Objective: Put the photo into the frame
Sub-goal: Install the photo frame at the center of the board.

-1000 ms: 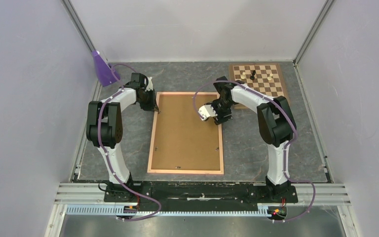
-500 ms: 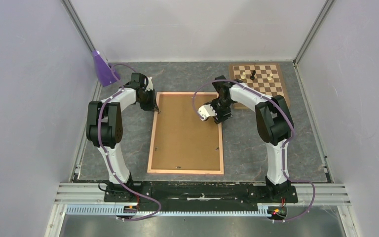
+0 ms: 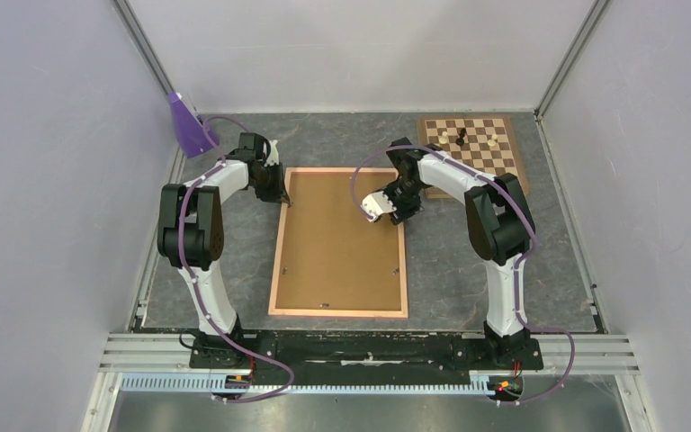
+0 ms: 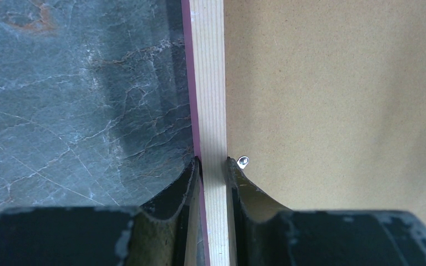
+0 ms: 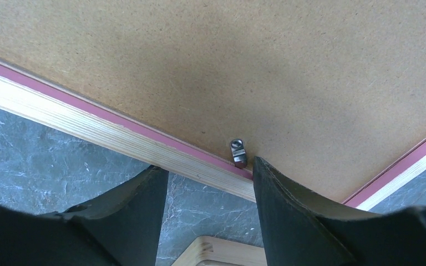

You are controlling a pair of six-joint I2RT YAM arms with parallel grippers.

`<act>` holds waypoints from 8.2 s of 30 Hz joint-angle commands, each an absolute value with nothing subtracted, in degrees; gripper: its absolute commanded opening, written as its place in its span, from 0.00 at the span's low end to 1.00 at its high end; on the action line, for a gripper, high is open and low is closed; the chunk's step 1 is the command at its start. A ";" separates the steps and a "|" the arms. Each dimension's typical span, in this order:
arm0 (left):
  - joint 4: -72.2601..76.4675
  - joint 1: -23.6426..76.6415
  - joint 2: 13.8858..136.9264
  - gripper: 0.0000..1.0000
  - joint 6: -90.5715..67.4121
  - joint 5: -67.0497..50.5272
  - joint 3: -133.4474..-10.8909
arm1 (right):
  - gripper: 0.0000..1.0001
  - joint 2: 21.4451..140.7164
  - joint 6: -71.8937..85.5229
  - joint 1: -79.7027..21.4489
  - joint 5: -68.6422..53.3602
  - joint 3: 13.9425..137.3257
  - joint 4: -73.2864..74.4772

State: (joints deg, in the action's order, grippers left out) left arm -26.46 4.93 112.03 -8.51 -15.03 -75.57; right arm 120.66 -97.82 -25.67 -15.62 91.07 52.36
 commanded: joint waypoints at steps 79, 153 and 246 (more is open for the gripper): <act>-23.83 4.53 114.25 0.02 -12.83 -13.18 -73.48 | 0.49 122.24 -96.06 -27.47 -19.47 88.85 54.15; -22.46 4.49 113.76 0.02 -12.80 -15.12 -72.68 | 0.75 118.73 -58.39 -22.36 -24.17 102.88 27.80; -22.50 4.84 113.55 0.02 -11.95 -16.17 -72.42 | 0.41 131.84 -28.98 -27.24 -2.18 102.58 9.21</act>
